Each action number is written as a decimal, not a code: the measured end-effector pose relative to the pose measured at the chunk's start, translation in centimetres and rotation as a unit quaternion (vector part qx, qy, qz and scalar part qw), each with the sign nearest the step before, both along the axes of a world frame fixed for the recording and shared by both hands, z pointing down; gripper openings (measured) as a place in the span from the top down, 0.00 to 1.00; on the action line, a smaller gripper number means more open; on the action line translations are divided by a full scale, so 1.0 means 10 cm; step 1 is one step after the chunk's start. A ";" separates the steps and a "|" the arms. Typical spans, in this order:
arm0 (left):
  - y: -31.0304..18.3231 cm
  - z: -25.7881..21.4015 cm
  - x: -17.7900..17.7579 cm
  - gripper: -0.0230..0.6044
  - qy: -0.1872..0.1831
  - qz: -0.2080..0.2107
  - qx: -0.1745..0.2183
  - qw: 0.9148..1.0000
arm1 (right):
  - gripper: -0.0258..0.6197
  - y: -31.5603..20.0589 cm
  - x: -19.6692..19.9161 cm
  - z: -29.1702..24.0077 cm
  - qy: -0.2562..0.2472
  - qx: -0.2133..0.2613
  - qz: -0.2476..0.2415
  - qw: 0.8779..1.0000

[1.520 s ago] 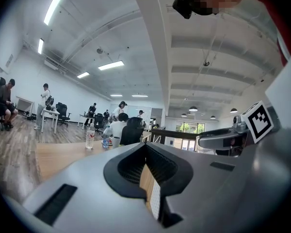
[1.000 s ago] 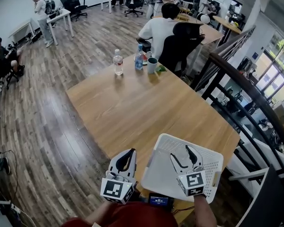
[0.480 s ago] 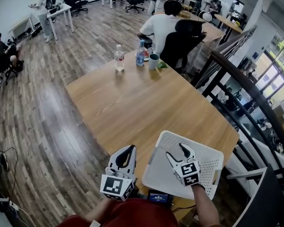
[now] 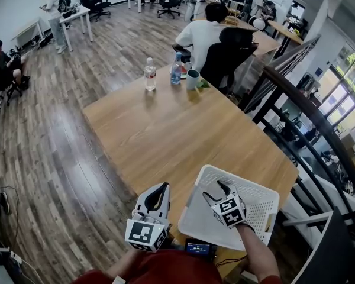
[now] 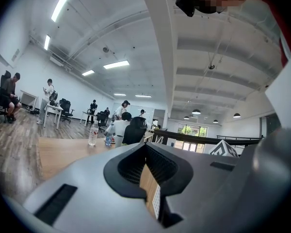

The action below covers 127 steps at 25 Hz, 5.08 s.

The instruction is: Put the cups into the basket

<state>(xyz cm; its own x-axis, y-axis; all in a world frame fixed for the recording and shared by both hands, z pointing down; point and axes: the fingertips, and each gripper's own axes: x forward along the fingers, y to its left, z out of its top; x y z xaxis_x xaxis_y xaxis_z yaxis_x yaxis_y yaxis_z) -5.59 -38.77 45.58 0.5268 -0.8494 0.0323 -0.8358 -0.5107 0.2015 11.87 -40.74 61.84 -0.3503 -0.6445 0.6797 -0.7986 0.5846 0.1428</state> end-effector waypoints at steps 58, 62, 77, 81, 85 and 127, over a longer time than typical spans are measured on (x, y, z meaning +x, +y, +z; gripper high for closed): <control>0.10 0.14 0.16 0.95 -0.041 0.020 -0.005 0.999 | 0.52 0.13 0.10 0.22 -0.014 -0.038 0.005 0.999; 0.11 0.15 0.16 0.95 -0.040 0.020 -0.009 0.999 | 0.51 0.13 0.12 0.17 -0.029 -0.039 0.012 0.999; 0.08 0.21 0.16 0.95 -0.039 0.019 -0.015 0.999 | 0.47 0.12 0.31 -0.16 -0.067 -0.016 0.040 0.997; 0.09 0.19 0.18 0.95 -0.039 0.022 -0.014 0.999 | 0.47 0.13 0.36 -0.23 -0.071 -0.005 0.049 0.996; 0.10 0.17 0.19 0.95 -0.038 0.023 -0.012 0.999 | 0.47 0.13 0.37 -0.37 -0.086 0.012 0.059 0.994; -0.02 -0.06 0.57 0.95 -0.046 0.092 0.016 0.995 | 0.48 0.71 0.25 -1.77 -0.184 0.236 0.155 0.942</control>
<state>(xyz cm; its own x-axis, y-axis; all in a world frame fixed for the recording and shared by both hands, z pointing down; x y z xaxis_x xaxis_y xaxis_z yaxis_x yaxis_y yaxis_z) 0.10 -38.94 44.99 0.6699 -0.7398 0.0623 -0.7414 -0.6621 0.1091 14.33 -33.62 44.11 -0.2523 -0.9541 0.1612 -0.9664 0.2570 0.0085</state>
